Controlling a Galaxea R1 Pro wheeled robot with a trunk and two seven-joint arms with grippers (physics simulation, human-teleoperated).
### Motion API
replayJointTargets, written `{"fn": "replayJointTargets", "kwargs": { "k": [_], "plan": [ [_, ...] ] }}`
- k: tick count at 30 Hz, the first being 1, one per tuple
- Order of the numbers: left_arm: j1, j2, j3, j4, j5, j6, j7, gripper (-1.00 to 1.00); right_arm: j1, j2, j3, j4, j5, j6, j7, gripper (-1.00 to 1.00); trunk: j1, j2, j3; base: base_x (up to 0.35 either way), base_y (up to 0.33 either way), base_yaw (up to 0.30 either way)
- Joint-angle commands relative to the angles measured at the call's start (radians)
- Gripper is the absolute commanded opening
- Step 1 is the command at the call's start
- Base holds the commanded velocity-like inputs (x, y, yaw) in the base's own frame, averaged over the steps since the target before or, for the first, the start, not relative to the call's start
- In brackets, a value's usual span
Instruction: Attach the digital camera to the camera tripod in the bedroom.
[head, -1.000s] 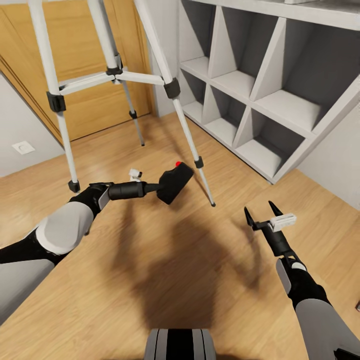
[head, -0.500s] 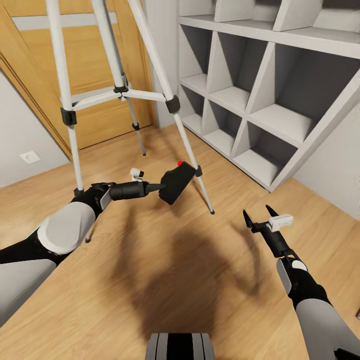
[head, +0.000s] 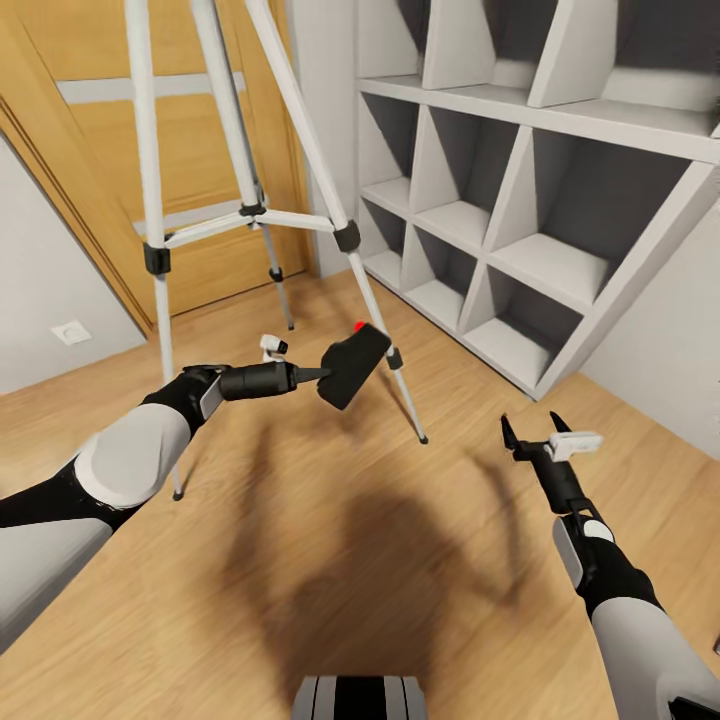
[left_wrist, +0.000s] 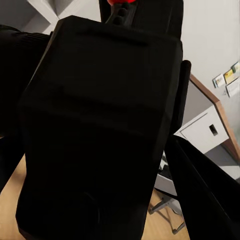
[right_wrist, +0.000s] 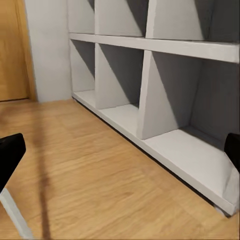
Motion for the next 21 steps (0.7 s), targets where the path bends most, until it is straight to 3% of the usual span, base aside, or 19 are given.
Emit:
{"fn": "replayJointTargets", "kwargs": {
  "k": [1,21],
  "plan": [
    [-0.001,0.0,0.009,-0.001,-0.01,0.009,-0.005,-1.0,-0.001,0.001,-0.004,0.001,0.001,-0.002,-0.007,1.0,-0.001,0.0,0.003,0.0,0.0,0.0],
    [0.0,-0.001,0.008,0.0,-0.01,0.01,-0.005,-1.0,-0.001,0.002,-0.002,0.028,0.0,-0.01,-0.028,1.0,-0.01,0.005,0.081,0.0,0.0,0.0]
  ]
}}
